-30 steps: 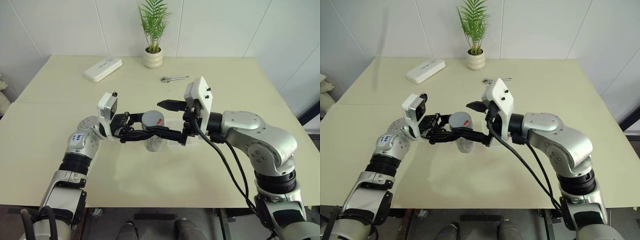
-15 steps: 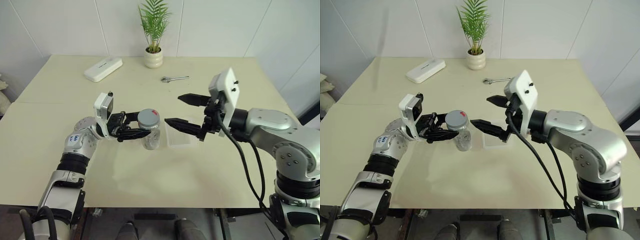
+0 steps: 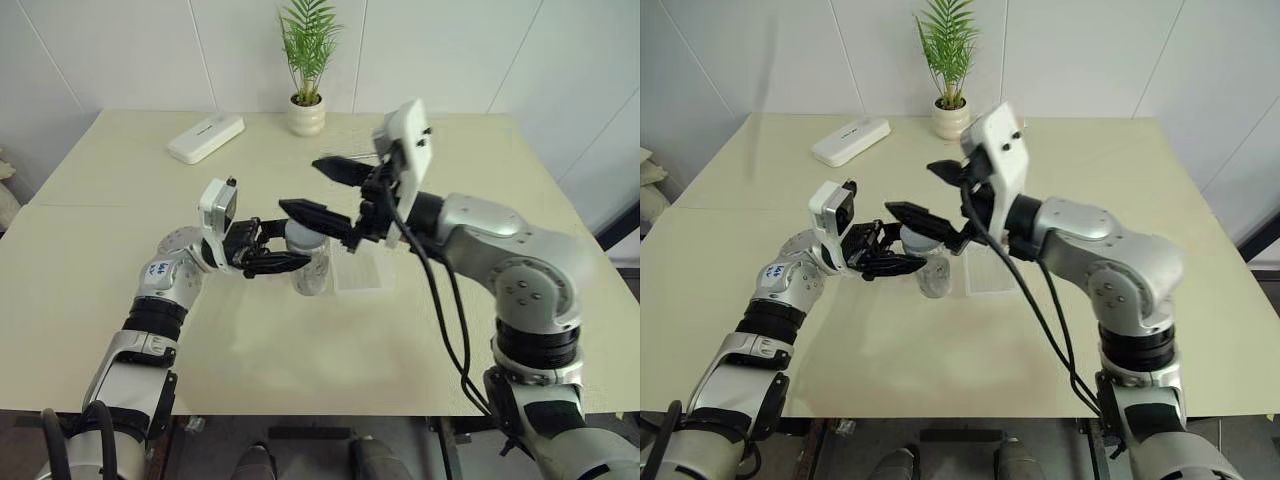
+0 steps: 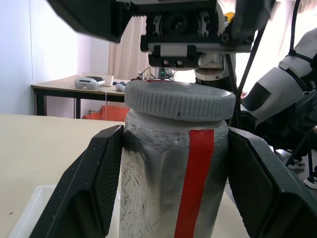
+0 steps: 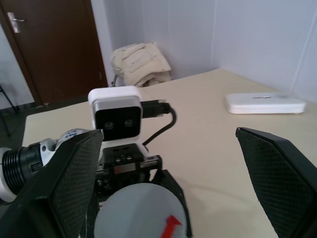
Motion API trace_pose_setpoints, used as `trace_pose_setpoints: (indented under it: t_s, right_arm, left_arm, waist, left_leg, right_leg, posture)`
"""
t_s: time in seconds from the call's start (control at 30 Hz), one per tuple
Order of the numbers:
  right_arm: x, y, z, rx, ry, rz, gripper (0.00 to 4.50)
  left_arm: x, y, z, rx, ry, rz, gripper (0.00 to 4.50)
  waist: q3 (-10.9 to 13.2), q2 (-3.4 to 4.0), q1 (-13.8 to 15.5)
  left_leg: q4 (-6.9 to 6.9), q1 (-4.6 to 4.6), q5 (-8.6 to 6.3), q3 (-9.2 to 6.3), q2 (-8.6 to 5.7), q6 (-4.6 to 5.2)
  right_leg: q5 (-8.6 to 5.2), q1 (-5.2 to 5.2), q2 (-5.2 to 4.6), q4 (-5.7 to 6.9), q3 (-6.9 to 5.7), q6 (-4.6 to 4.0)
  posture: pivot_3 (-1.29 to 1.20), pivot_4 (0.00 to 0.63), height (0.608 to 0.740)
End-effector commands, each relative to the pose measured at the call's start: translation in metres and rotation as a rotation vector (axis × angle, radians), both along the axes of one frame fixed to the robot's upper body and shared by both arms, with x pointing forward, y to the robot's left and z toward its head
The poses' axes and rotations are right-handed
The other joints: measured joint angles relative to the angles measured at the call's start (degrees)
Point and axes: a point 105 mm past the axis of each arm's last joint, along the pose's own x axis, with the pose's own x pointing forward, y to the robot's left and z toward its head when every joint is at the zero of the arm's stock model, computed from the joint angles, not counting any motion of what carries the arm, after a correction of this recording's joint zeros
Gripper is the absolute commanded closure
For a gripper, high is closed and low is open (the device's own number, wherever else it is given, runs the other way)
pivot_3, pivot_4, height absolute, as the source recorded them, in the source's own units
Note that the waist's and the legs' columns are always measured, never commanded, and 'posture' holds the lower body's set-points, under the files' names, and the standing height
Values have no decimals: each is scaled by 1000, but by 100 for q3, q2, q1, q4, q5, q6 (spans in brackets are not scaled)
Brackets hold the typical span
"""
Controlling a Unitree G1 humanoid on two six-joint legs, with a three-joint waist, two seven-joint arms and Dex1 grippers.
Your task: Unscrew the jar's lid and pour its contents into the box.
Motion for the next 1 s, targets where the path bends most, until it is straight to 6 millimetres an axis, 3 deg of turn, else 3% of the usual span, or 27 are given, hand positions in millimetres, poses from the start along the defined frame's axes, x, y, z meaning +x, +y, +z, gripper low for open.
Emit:
trace_pose_setpoints:
  t_s: [0.03,0.17,0.37,0.6,1.0]
  right_arm:
    - [-5,5,2,8,-32,55,0]
    - [-15,10,-13,-36,-18,175,0]
    - [-14,11,-21,-86,-38,231,0]
    - [0,15,-22,-126,-84,241,0]
    - [-4,19,-11,-118,-134,274,0]
  left_arm:
    - [-13,2,11,-14,-77,-119,1740]
    - [-13,2,11,-13,-79,-120,1740]
    - [-16,3,11,-11,-83,-126,1740]
    - [-23,1,9,-11,-86,-159,1740]
    - [-32,3,-3,31,-97,-166,1741]
  waist:
    - [0,0,-1]
    - [0,0,-5]
    - [1,1,-6]
    - [2,3,-2]
    - [2,3,2]
  left_leg:
    - [1,0,0,0,0,0]
    - [4,2,0,0,0,0]
    - [5,2,0,0,0,0]
    - [6,2,0,0,0,0]
    - [11,2,1,0,1,-1]
  right_leg:
    - [0,0,0,0,0,0]
    - [0,1,0,4,0,0]
    - [0,2,0,4,0,0]
    - [0,2,1,5,-1,0]
    - [0,2,1,10,-1,0]
  posture:
    - [0,150,740]
    - [0,150,740]
    - [0,150,740]
    - [0,150,740]
    - [0,150,740]
